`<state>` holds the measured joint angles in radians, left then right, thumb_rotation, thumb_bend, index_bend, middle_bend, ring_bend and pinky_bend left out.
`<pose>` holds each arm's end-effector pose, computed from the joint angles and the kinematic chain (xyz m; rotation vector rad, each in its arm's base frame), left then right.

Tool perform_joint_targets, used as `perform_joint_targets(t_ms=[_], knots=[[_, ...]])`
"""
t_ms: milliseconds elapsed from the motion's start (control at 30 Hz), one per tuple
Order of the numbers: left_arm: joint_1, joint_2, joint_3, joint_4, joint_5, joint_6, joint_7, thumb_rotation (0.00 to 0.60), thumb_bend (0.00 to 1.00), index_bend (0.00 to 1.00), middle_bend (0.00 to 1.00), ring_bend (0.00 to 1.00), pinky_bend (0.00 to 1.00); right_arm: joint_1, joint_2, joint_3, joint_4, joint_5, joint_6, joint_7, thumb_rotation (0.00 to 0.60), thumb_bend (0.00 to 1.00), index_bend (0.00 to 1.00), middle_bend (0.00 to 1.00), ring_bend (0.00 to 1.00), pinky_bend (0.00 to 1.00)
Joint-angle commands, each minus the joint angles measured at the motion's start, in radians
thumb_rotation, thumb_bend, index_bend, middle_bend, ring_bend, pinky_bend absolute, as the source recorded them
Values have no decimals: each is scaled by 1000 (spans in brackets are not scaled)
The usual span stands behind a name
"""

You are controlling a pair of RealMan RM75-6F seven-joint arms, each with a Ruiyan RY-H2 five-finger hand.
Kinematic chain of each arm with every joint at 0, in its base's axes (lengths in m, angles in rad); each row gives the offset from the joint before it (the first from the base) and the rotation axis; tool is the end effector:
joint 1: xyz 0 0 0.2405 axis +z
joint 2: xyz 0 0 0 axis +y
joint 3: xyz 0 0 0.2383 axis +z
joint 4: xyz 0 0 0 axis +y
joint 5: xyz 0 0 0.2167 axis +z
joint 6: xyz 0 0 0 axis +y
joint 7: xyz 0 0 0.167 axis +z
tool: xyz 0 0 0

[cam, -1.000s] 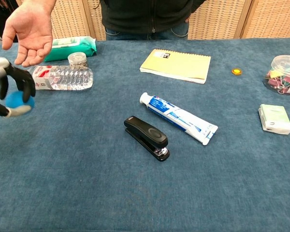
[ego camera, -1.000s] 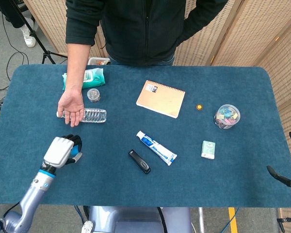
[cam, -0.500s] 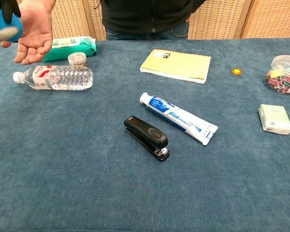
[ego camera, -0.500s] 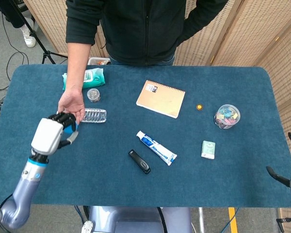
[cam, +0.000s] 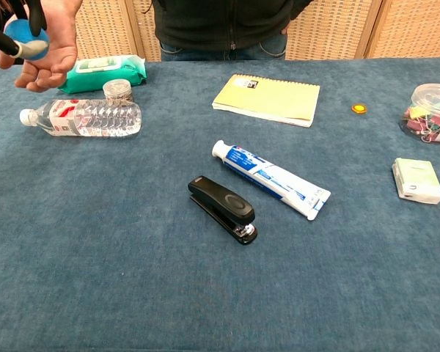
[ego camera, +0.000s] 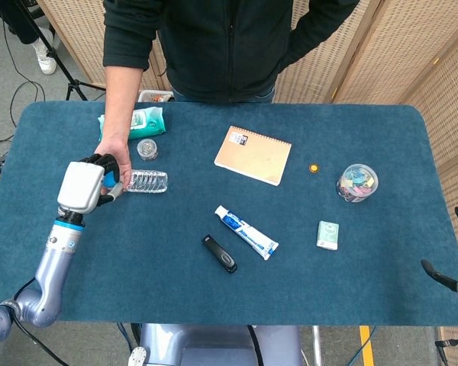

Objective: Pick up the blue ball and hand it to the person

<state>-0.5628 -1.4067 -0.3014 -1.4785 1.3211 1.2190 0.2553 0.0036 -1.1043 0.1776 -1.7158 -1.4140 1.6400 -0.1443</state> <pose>-0.1614 0.3679 0.0804 -1.5305 -0.6936 -1.1147 -0.2871 -0.1995 0.1901 1.1301 -0.7464 0.9142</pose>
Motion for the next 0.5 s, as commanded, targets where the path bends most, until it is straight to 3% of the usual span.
perform_joint_targets(t_ms=[33,100,133,367,500], knots=[[-4,14,12,-17,-48,-33,51,600,179,167,52,31,156,1,-1,-1,1,-2,0,-4,600,0,0,0,0,0],[2,19,2,-38,-42,-6,16,600,96,22,0,0,23,1,-2,-4,0,-3,-2,-5,600,0,0,0,0,0],[6,21,1,-39,-28,9,-7,600,70,0,0,0,0,1,-2,-4,-1,-4,-3,-4,600,0,0,0,0,0],[58,97,13,-112,61,108,-139,600,61,0,0,0,0,1,0,-9,-6,-8,-4,-8,600,0,0,0,0,0],[162,180,74,-190,115,209,-219,600,21,0,0,0,0,1,0,-11,-10,-14,-2,-9,600,0,0,0,0,0]])
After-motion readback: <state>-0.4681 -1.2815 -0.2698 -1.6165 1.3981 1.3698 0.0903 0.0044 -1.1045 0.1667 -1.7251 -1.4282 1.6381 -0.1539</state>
